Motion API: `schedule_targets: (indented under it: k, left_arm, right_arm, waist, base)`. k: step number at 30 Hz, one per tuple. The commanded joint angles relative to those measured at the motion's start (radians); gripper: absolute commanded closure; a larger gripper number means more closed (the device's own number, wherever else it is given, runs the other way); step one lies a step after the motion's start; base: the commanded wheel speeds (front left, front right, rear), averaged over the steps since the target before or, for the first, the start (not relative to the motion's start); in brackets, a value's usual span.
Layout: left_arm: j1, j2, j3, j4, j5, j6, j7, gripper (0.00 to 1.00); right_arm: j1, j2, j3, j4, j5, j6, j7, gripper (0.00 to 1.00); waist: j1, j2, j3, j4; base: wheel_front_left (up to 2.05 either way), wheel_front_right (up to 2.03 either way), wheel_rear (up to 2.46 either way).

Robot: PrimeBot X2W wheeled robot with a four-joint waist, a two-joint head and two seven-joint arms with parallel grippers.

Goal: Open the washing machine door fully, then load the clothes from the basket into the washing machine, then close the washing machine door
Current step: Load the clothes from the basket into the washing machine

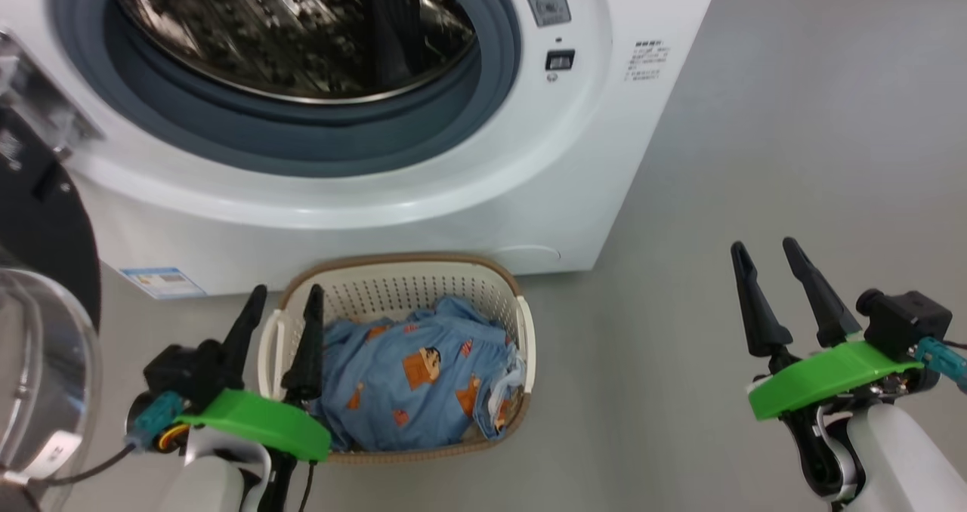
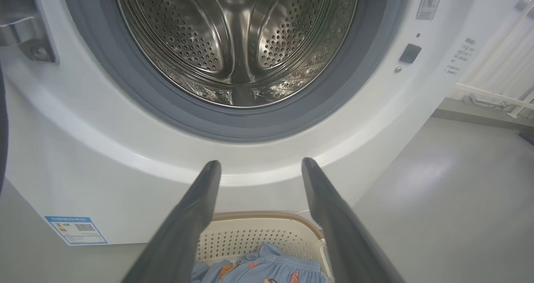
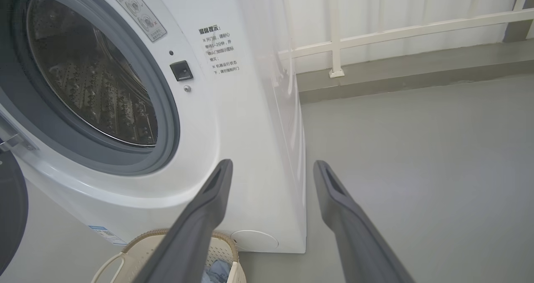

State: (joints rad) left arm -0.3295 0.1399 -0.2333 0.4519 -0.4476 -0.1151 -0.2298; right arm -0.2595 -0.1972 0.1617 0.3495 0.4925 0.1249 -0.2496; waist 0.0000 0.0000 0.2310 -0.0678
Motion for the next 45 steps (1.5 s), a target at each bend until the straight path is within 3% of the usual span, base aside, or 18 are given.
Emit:
schedule_targets:
  k: [1,15,29,45]
  left_arm:
    - [-0.046,0.019,0.015,0.004,-0.005,-0.008,-0.001,0.0]
    - [-0.201,0.037,-0.127,0.224,-0.051,-0.015,0.048,0.0]
    - [-0.413,0.078,-0.365,0.491,-0.174,-0.015,0.15,0.0]
    - [-0.622,0.104,-0.471,0.715,-0.229,-0.015,0.198,0.0]
  right_arm:
    - [-0.03,-0.005,0.014,-0.022,-0.011,0.006,-0.012,0.0]
    - [-0.098,0.026,0.002,-0.03,-0.025,0.006,-0.012,0.0]
    - [-0.162,0.07,0.003,-0.05,-0.043,0.006,-0.012,0.0]
    - [-0.229,0.115,0.012,-0.091,-0.05,0.006,-0.012,0.0]
  waist:
    - [0.0,0.0,0.061,-0.02]
    - [0.0,0.0,0.231,-0.051]
    - [0.0,0.0,0.41,-0.11]
    - [0.0,0.0,0.586,-0.184]
  base:
    - [0.0,0.0,0.0]
    - [0.0,0.0,0.0]
    - [0.0,0.0,0.0]
    - [0.0,0.0,0.0]
